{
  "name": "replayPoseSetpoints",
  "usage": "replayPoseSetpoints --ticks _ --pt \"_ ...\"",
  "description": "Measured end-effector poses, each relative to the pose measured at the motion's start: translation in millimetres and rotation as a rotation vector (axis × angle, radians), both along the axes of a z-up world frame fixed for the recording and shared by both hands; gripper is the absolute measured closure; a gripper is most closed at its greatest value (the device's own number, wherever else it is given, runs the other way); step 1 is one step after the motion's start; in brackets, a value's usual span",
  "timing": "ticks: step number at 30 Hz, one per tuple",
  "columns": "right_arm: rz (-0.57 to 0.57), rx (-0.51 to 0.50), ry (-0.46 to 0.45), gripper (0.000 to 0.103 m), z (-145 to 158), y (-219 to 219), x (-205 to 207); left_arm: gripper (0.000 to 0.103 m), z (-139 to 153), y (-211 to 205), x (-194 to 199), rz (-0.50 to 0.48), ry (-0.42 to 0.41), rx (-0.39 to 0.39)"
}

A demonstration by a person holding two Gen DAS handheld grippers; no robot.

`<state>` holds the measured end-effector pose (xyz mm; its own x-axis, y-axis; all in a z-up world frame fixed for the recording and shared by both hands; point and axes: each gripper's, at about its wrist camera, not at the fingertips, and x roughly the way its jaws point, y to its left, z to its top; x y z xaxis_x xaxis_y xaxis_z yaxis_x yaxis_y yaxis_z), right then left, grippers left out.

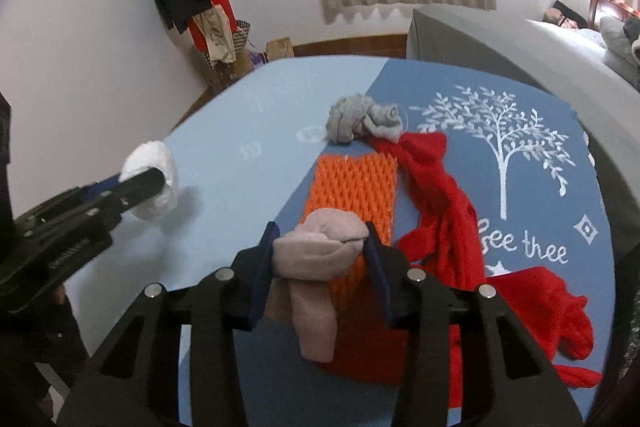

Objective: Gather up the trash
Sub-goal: 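Carry the white bag and pink sock over the bin and open both grippers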

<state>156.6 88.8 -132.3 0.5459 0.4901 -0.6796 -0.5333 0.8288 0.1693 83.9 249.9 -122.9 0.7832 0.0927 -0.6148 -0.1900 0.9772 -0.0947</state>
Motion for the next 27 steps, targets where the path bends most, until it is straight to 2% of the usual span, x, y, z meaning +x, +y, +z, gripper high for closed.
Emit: replayPoseSetpoints --ticks 10,16,27 --pt "-0.018 0.062 -0.059 0.062 41 -30 -6 0.075 20 -25 4 -0.043 -0.036 0.009" --pt "-0.059 0.087 -0.097 0.062 63 -63 -15 0.075 33 -50 8 -0.092 -0.062 0.010" --pt "-0.182 0.090 -0.146 0.062 81 -133 -28 0.075 48 -118 19 -0.220 -0.099 -0.012"
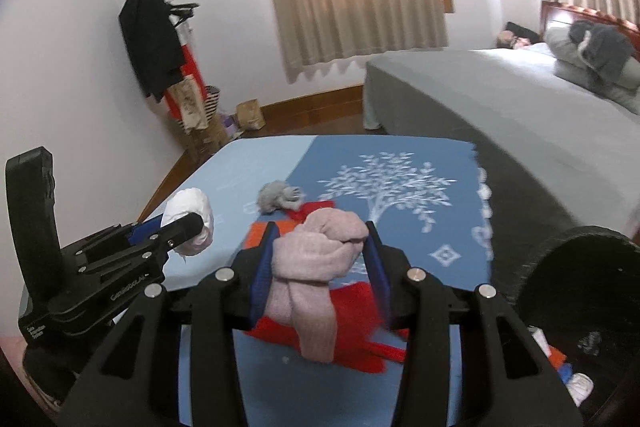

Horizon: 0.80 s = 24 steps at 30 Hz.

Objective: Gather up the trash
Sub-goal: 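Carry the white bag and pink sock over the bin and open both grippers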

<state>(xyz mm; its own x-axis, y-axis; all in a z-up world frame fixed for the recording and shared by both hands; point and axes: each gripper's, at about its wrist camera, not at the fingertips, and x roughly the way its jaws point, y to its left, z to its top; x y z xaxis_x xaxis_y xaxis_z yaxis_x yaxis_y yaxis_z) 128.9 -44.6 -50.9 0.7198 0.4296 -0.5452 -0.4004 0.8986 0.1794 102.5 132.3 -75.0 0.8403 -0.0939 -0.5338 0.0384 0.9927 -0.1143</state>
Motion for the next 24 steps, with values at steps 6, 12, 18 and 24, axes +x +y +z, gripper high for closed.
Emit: replayPoseSetpoints --ticks 6,12,18,24 --pt "-0.083 -0.009 -0.018 0.062 3 -38 -6 0.075 7 -37 5 -0.079 -0.020 -0.005" --pt "-0.180 -0.013 -0.037 0.062 6 -80 -14 0.075 13 -77 11 -0.162 -0.034 -0.013" --pt "-0.285 -0.021 -0.036 0.062 4 -124 -23 0.075 17 -120 13 -0.252 -0.048 -0.017" --pt "-0.377 -0.029 -0.036 0.062 -1 -166 -36 0.075 19 -163 16 -0.335 -0.048 -0.031"
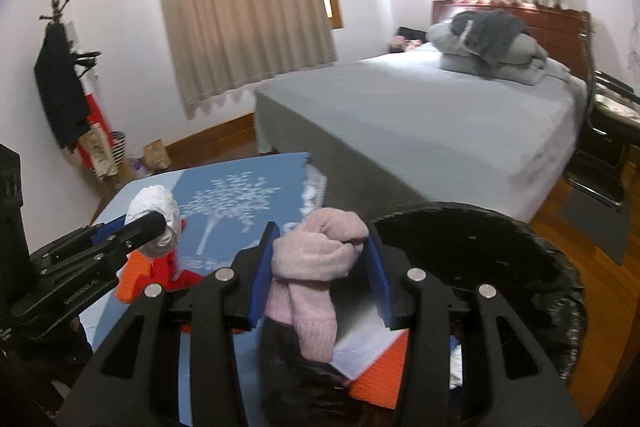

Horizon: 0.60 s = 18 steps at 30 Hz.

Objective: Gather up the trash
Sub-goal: 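Carry the white bag and pink sock over the bin and open both grippers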

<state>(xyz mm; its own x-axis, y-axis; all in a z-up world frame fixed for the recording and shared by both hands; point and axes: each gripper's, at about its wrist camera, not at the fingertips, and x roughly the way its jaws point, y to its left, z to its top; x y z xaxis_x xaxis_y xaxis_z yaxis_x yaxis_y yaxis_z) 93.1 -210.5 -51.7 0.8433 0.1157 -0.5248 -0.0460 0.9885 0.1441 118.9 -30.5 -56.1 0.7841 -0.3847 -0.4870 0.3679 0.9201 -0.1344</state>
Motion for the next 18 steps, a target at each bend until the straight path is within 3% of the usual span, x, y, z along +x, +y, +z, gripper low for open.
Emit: replayPoseSetpoints --ticks 18 --pt "-0.213 -0.017 0.021 0.061 -19 -97 -33 0.075 -6 -109 6 -0.211 0.005 -0.005"
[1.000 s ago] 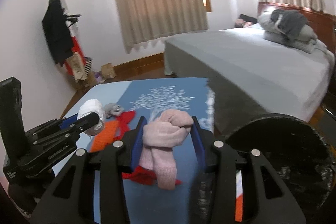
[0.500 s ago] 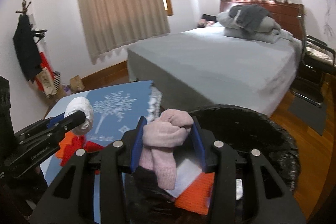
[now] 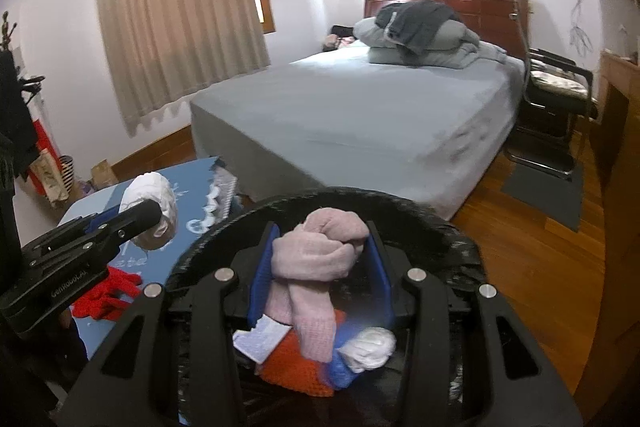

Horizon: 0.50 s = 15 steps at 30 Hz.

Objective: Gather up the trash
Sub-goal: 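Carry the white bag and pink sock over the bin and open both grippers, then grasp the orange mesh sleeve by its end with the left gripper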

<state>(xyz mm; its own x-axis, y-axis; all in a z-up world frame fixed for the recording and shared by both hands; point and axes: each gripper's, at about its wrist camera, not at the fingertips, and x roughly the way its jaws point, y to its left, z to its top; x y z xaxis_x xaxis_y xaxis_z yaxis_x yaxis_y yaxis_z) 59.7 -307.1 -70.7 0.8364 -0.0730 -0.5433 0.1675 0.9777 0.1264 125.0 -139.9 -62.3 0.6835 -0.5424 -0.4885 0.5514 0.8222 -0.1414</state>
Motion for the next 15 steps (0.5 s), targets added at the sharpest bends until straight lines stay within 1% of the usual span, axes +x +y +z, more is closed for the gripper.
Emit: replayPoseSetpoints --ticks 5,7,9,10,11,12,13,15 --pt "-0.032 -0.003 0.004 0.059 -4 -13 -4 0.074 -3 -16 2 -0.026 0.007 0.006" --pt "-0.042 -0.006 0.004 0.057 -4 -15 -4 0.072 -3 -18 3 -0.040 0.011 0.006" --pt "-0.063 -0.012 -0.003 0.042 -5 -17 -6 0.068 -4 -20 3 -0.048 0.015 0.006" --pt "-0.070 -0.014 -0.007 0.039 -4 -18 -6 0.061 -4 -21 3 -0.053 0.019 0.004" --pt "-0.077 -0.017 -0.012 0.034 -4 -19 -6 0.051 -3 -22 3 -0.052 0.020 0.003" --pt "-0.085 -0.021 -0.016 0.028 -3 -19 -7 0.048 -3 -20 4 -0.046 0.018 0.003" --pt "-0.093 -0.026 -0.022 0.025 -3 -20 -8 0.047 -2 -18 4 -0.042 0.015 -0.001" --pt "-0.102 -0.032 -0.031 0.013 0 -19 -8 0.045 0 -14 4 -0.031 0.012 -0.001"
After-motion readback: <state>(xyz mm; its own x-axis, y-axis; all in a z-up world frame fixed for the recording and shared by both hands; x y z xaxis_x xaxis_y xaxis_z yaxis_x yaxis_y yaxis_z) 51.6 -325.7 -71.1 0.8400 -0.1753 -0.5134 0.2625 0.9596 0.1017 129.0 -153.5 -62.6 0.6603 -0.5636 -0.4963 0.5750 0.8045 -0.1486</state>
